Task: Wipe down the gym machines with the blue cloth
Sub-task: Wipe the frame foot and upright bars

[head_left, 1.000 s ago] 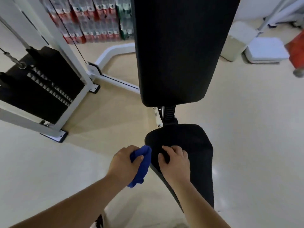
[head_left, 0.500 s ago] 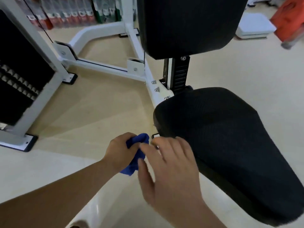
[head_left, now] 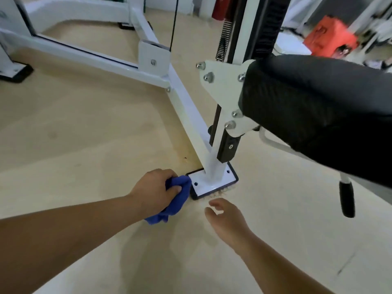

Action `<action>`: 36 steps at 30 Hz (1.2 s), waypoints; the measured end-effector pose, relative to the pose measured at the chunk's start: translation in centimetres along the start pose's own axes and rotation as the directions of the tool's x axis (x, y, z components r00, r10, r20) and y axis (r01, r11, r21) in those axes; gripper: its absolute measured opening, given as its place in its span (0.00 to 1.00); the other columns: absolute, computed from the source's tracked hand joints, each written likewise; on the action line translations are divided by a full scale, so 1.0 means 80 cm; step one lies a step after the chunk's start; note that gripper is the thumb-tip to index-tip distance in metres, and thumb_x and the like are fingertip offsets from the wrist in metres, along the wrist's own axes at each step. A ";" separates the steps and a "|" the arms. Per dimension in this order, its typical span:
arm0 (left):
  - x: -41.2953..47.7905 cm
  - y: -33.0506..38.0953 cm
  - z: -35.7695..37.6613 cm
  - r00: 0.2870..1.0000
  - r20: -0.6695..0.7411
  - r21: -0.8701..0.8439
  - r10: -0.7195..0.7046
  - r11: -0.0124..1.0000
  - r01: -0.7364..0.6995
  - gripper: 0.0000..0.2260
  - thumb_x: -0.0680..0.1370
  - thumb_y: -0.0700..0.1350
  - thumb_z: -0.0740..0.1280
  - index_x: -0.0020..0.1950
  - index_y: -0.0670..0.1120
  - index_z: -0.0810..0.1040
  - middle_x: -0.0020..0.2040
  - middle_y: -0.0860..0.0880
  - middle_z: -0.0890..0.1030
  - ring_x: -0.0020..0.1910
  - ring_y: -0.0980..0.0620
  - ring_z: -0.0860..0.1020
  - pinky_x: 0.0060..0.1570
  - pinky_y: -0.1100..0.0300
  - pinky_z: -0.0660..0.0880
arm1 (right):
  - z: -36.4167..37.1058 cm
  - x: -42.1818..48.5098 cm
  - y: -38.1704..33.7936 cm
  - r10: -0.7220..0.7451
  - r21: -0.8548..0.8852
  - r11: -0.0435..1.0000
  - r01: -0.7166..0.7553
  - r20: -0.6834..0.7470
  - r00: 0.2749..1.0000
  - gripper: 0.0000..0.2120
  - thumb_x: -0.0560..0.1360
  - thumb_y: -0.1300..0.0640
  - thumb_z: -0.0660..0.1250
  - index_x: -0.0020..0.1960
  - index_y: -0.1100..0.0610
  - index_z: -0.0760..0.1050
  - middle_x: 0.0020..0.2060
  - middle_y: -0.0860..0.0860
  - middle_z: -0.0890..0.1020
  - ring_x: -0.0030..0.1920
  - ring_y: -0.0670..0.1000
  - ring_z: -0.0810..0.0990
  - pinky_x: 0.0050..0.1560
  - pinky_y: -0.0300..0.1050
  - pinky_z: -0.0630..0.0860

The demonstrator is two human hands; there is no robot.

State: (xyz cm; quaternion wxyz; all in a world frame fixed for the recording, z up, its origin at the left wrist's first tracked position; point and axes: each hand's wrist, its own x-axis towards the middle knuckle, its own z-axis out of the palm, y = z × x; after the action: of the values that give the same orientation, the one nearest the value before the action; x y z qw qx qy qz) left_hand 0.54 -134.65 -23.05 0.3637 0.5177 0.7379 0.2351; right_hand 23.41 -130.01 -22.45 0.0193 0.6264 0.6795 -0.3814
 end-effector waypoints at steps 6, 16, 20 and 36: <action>0.087 0.012 0.038 0.988 -0.083 -0.017 0.130 0.991 -0.132 0.04 0.80 0.49 0.64 0.49 0.51 0.77 0.47 0.49 0.79 0.39 0.49 0.81 0.42 0.55 0.78 | 0.047 0.036 0.031 0.041 -0.051 0.998 -0.035 0.123 0.992 0.27 0.80 0.43 0.65 0.78 0.41 0.64 0.79 0.43 0.63 0.78 0.46 0.63 0.76 0.47 0.66; 0.088 -0.028 0.142 0.908 0.136 0.503 0.397 0.762 -0.408 0.14 0.84 0.51 0.58 0.70 0.56 0.70 0.70 0.48 0.66 0.63 0.43 0.68 0.62 0.49 0.70 | 0.065 0.053 0.043 0.087 -0.299 0.953 -0.042 0.139 0.986 0.29 0.74 0.33 0.60 0.75 0.34 0.62 0.72 0.35 0.60 0.63 0.44 0.76 0.58 0.40 0.72; 0.144 -0.035 0.121 0.966 0.051 0.539 0.253 0.807 -0.240 0.13 0.83 0.48 0.59 0.68 0.56 0.70 0.68 0.48 0.67 0.62 0.44 0.67 0.61 0.48 0.74 | 0.049 0.051 0.032 0.123 -0.304 0.951 -0.053 0.215 0.969 0.27 0.80 0.38 0.60 0.78 0.34 0.60 0.77 0.37 0.54 0.76 0.44 0.65 0.69 0.42 0.70; 0.099 -0.027 0.158 0.943 0.117 0.480 0.312 0.813 -0.328 0.13 0.80 0.45 0.62 0.63 0.56 0.76 0.63 0.55 0.73 0.61 0.47 0.67 0.61 0.55 0.68 | 0.034 0.046 0.028 0.102 -0.235 0.971 -0.046 0.234 0.967 0.25 0.78 0.40 0.61 0.75 0.33 0.64 0.73 0.34 0.61 0.68 0.48 0.74 0.69 0.47 0.72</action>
State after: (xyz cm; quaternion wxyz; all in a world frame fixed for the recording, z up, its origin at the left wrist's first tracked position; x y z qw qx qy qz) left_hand 7.56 -128.36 -34.83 0.1868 0.7134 0.6696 0.0883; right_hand 23.32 -128.58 -27.31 0.1887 0.5935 0.6870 -0.3742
